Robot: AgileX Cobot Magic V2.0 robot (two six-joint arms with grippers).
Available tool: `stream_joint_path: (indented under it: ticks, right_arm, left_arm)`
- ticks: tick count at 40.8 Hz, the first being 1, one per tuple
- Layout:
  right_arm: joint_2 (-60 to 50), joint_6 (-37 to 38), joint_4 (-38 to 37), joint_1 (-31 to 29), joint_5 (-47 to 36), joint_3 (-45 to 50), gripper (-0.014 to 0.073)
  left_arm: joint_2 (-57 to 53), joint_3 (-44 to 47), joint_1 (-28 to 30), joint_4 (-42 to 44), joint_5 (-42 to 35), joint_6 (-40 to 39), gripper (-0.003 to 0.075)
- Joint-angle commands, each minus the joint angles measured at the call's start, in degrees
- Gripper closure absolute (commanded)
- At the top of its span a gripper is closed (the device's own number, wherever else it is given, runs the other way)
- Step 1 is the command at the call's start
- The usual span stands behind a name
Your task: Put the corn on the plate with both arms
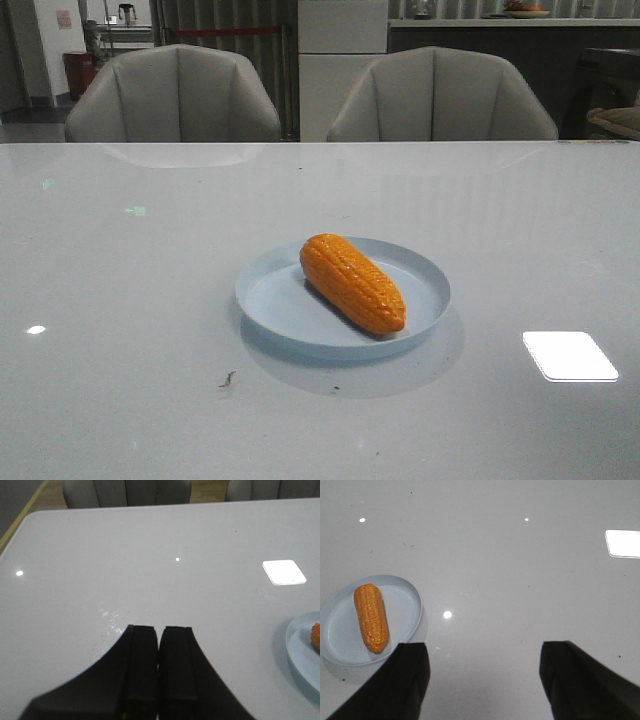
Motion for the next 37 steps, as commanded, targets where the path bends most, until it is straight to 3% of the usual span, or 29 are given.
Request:
stream_joint_path:
  ticks: [1,11,27,29,37]
  right_arm:
    - [0.1,-0.2,0.8,-0.4,-4.0,-1.5,0.0022]
    - [0.1,-0.2,0.8,-0.4,-4.0,-1.5,0.0022]
    - [0.1,-0.2,0.8,-0.4,-4.0,-1.5,0.0022]
    - [0.1,-0.2,0.8,-0.4,-4.0,-1.5,0.0022]
    - [0.1,-0.2,0.8,-0.4,-4.0,-1.5,0.0022]
  left_arm:
    - [-5.2,0.2,0.1,0.2,-3.2,-0.6,0.0626]
    - [-20.0,13.3,0.1,1.3,-4.6,-0.6,0.0626]
    - [-37.3,38.0,0.1,1.3,-26.7,-0.6,0.0626]
    - [-37.2,37.1,0.1,1.3,-22.8,-0.6,0.0626]
    - [-37.0,37.7,0.1,1.3,-22.1,-0.6,0.0626]
